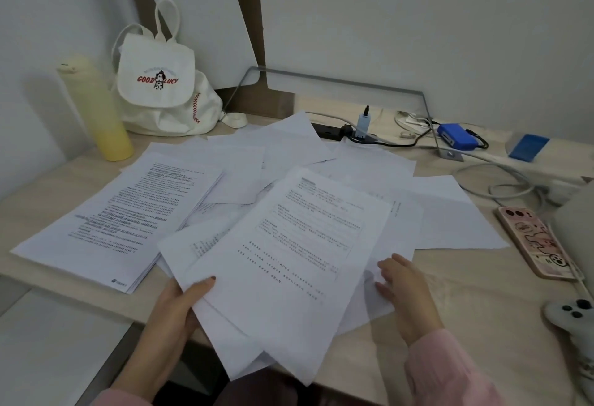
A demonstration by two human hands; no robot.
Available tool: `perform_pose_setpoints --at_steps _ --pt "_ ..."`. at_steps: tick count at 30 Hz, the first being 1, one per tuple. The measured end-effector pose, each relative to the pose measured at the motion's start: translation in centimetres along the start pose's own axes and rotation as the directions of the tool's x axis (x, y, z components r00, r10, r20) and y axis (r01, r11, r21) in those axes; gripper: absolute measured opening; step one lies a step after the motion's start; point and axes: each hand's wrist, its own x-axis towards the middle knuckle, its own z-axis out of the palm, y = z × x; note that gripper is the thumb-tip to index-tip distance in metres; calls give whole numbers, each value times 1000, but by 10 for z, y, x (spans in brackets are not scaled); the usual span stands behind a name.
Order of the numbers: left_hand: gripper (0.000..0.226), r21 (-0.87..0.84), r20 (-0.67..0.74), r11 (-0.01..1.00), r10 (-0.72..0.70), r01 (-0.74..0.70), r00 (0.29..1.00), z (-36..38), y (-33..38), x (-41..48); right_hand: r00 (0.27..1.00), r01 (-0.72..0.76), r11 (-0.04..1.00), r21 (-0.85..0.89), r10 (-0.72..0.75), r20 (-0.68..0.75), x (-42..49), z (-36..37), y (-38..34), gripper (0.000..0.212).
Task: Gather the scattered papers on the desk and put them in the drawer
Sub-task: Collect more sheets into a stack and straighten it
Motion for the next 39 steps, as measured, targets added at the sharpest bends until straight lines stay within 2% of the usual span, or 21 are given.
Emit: perform_pose_setpoints --at_steps 2,4,6,8,10,12,14,15,18,22,26,29,30,32,33,35,38,39 --pt "43 40 -49 998 41 -39 998 -12 9 14 999 -27 1000 13 26 30 1 -3 -4 10" --pt "59 81 -90 996 48 -41 995 -19 19 28 998 -59 996 65 57 30 4 -7 -8 9" --pt "55 145 -105 989 35 -19 994 -17 32 41 993 -111 986 127 105 51 2 -9 -13 8" --pt "41 312 -93 950 49 -18 994 -15 47 52 988 -145 979 142 137 67 3 -10 -15 14" --pt "29 482 -17 876 31 -19 999 -14 63 59 990 -129 986 110 121 77 5 -9 -14 15" --pt "21 657 101 754 -91 2 991 -14 75 62 993 -63 997 50 58 100 5 -6 -13 13" --pt "23 790 217 613 -277 -2 936 -13 83 57 995 -11 1000 3 11 101 3 -4 -12 10" --pt "29 817 259 577 -358 -5 897 -11 85 53 995 9 1000 1 -9 95 3 -3 -12 11" --pt "46 777 320 626 -472 57 821 -5 76 43 995 45 999 1 -45 94 4 2 -11 16" --pt "40 750 349 660 -453 45 820 13 44 35 995 25 996 -88 -16 103 9 11 -9 6" --pt "26 724 383 689 -429 23 818 20 24 31 997 -3 996 -84 9 77 20 13 -22 17" --pt "29 725 397 689 -405 -10 824 15 24 30 997 41 996 -80 -35 72 33 12 -36 16" --pt "34 708 405 706 -386 -17 829 13 26 28 996 69 995 -74 -64 66 36 12 -41 13" --pt "49 640 409 768 -347 5 844 8 27 29 988 153 982 -112 -153 7 42 12 -53 24" --pt "48 608 408 794 -333 19 850 6 27 30 977 208 969 -134 -213 -26 45 13 -60 28" --pt "40 582 394 813 -308 24 866 4 29 29 945 310 939 -149 -321 -56 50 13 -77 23" --pt "62 529 350 849 -224 6 910 1 27 31 880 449 887 -110 -460 -118 50 13 -98 13" --pt "54 502 326 865 -199 9 924 2 25 33 842 515 852 -94 -524 -131 48 13 -105 13"
